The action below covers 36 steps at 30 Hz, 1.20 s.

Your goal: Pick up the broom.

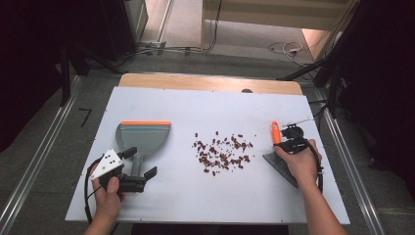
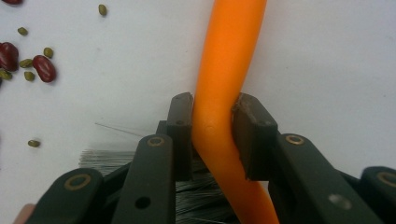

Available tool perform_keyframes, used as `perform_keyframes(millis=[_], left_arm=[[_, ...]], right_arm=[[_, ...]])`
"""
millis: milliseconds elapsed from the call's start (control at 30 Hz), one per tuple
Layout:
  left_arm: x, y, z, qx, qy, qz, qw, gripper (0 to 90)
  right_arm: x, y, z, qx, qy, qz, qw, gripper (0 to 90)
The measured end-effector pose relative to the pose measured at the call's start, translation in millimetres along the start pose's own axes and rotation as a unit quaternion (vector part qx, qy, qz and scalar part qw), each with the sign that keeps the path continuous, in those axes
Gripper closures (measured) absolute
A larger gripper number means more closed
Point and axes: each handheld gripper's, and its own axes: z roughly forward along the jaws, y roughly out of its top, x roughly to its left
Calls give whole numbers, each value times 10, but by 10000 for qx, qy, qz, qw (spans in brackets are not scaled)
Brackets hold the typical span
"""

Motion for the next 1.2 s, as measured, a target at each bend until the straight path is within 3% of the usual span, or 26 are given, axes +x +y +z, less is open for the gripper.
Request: perform_keyframes(millis=[133,233,367,533,567,833,933,1200], left_arm=[[-2,7,-6,-11,0,8,10000,1],[-6,11,-5,-24,0,1,10000,1],[-23,20,-6,-40,-17,35,10000,1],[-47,32,-6,-69,-32,44,10000,1],[-52,34,-6,-78,-41,45,10000,1],[-108,80,5,-118,-102,136,9998,1],[-133,97,12,-141,-120,157,9997,1],[-152,160,-20,-256,-137,228,9993,1]], right_arm=[[25,-71,-35,-338,-79,55,9994,678],[0,-136,-103,-697,-4,132,9975,679],[-41,-280,-216,-1392,132,190,9900,679],[-51,-504,-326,-2353,223,59,9717,679],[-49,-540,-346,-2481,164,51,9686,679],[-128,-708,-584,-3407,584,236,9381,687],[-137,-739,-657,-3614,636,267,9299,688],[-54,-754,-855,-4009,743,246,9128,689]])
